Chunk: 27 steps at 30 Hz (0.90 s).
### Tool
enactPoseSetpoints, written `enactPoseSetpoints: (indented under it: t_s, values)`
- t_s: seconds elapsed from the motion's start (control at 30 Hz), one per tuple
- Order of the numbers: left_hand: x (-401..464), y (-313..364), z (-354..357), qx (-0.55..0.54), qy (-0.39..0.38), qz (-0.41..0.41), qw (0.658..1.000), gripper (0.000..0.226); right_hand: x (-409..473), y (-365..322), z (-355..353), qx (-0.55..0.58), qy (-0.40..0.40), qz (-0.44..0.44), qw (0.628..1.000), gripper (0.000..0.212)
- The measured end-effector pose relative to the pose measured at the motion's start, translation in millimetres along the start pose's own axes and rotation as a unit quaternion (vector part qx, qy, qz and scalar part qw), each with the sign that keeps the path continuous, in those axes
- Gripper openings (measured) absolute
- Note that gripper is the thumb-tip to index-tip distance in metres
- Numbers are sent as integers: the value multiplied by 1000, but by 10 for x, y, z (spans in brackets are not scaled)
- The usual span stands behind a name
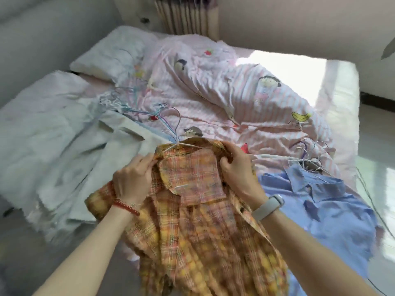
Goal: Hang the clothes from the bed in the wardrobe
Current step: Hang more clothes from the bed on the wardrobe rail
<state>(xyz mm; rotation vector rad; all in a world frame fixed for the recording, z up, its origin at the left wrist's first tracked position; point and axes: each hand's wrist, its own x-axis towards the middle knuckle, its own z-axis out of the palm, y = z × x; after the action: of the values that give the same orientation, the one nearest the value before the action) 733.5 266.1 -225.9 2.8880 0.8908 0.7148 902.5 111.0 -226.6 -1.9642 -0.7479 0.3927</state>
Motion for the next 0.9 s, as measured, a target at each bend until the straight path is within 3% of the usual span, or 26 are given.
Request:
enactPoseSetpoints:
  t_s: [0.17, 0.37, 0.5, 0.63, 0.8, 0.83, 0.9]
  values:
    - [-900, -932, -1005, 53, 89, -137, 985, 16, -326, -1030, 937, 30, -115, -102, 988, 38]
    - [-2272, -1685, -2317, 185, 197, -255, 928, 11, -1091, -2437, 2036, 71, -224, -226, 945, 31]
    - [-3227, -1927, -3049, 272, 206, -277, 898, 19, -1861, -3257, 2575, 133, -260, -303, 907, 33]
    - [-4027, -1991, -3511, 312, 196, -341, 865, 23, -2666, -3615, 2987, 144, -340, -368, 853, 31]
    - [-4754, -1897, -3942, 262, 317, -518, 750, 15, -3646, -3490, 3397, 113, -488, -455, 736, 34]
    - [-4889, -1865, -4023, 257, 334, -529, 736, 17, -3810, -3483, 3466, 83, -552, -463, 688, 38]
    - [-5123, -1796, -4184, 257, 355, -546, 714, 20, -4041, -3526, 3621, -14, -669, -494, 555, 45]
